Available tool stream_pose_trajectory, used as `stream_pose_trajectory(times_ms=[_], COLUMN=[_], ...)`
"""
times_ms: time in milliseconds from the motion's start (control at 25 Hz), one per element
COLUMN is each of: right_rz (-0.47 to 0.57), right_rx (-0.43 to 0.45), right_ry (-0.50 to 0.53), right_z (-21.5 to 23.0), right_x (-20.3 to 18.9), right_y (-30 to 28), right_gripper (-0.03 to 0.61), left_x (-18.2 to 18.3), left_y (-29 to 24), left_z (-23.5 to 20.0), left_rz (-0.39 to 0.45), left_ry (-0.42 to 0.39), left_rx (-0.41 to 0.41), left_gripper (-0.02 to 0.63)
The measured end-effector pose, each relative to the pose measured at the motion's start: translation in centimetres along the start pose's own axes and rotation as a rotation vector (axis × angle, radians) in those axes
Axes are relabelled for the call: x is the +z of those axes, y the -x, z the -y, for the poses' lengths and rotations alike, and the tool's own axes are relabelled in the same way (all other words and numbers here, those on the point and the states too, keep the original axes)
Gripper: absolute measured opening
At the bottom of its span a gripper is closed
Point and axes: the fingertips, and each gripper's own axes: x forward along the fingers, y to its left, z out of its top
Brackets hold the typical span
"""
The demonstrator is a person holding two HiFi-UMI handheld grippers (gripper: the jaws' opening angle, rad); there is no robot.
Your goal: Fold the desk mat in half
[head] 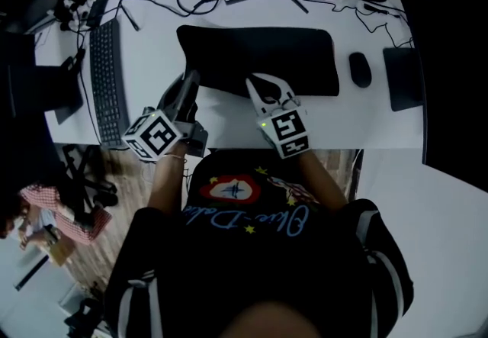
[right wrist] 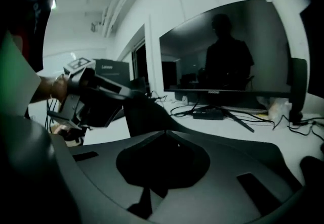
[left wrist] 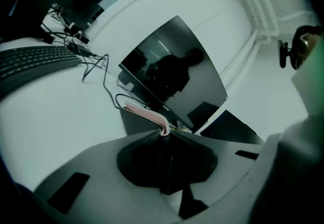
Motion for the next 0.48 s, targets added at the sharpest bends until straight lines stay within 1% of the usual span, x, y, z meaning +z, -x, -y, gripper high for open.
stream_pose_trajectory(times_ms=[80,200,320,480], right_rz=[0.08,0.153,0.19,0.212], right_rx=[-0.076,-0.191,-0.293,-0.398], right_ry=[-0.061,-0.12,-0.164,-0.206], right_z=[2.6,6.3,8.9,10.8], right_x=[1.5,2.8,3.0,2.4], right_y=[2.2,5.5,8.8,12.7], right_gripper=[0.002,0.002,0.002,0.002], left_x=[0.4,0.6,0.4,-0.6], left_y=[-1.0,-2.6,-4.4,-7.2], left_z=[2.0,5.1,7.8,11.2], left_rz=[-0.007,-0.019,-0.039,-0.068], left_ry=[-0.043,-0.078,-0.091,-0.069], left_rx=[-0.042,-0.115,-0.187,-0.295], left_gripper=[0.04,0.04,0.041,0.041])
